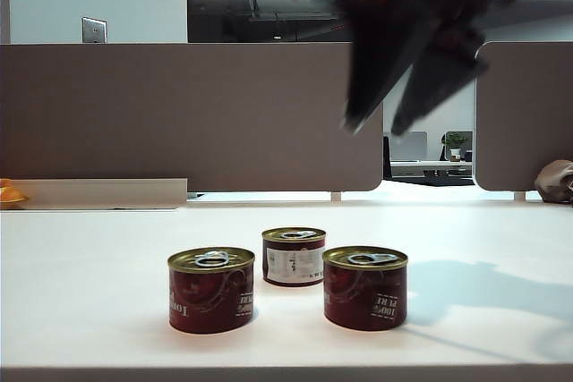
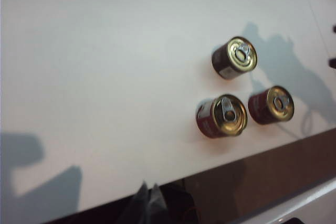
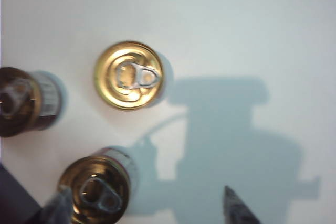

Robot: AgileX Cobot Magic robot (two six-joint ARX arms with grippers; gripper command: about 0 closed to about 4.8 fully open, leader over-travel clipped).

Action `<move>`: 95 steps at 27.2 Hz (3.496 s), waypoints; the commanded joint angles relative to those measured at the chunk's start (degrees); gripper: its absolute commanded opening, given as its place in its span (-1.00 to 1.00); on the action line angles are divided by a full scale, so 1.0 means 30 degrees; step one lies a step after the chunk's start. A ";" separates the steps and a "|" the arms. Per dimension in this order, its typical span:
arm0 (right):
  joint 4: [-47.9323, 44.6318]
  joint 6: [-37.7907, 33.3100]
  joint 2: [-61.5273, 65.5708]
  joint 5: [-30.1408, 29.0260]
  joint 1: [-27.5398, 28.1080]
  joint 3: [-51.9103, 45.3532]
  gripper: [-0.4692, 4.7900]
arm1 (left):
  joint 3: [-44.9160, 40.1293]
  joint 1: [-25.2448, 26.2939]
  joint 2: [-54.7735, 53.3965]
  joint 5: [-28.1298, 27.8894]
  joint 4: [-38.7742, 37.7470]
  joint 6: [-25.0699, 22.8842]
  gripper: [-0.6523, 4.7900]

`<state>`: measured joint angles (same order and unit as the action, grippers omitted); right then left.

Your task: Pick up the cans one by one and stack them together.

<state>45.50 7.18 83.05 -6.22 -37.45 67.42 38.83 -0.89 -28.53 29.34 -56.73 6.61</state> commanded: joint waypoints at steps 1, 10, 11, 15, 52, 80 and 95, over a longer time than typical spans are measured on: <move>0.1880 0.0117 0.1938 -0.0029 -0.0058 0.1122 0.46 | 0.0146 -0.0007 0.0073 0.0146 -0.0678 -0.0204 -0.78; 0.2178 0.0124 0.2747 -0.1107 -0.0087 0.1144 0.61 | 0.0211 0.0000 0.0204 0.0146 -0.0969 -0.0197 -0.78; 0.2193 0.0146 0.2805 -0.1078 -0.0087 0.1144 0.62 | 0.0270 0.0000 0.0204 0.0153 -0.0976 -0.0189 -0.78; 0.2353 0.0138 0.2980 -0.1035 -0.0146 0.1137 0.67 | 0.0503 0.0000 0.0211 0.0342 -0.0969 -0.0182 -0.78; 0.3555 0.0627 0.5821 0.1107 -0.2339 0.2506 0.08 | 0.0845 0.0000 0.1574 0.0998 -0.4065 -0.0576 -0.78; 0.4386 0.0765 0.9253 -0.0168 -0.1596 0.8553 0.05 | 0.0860 0.0000 0.1603 0.2157 -0.4641 -0.0634 -0.78; 0.4881 0.0765 0.9005 0.1275 -0.1625 0.8561 0.82 | 0.0860 0.0000 0.1603 0.1858 -0.3679 -0.0641 -0.78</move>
<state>60.14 9.41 111.46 -2.63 -42.17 92.84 41.10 -0.89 -23.75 34.87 -69.80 4.93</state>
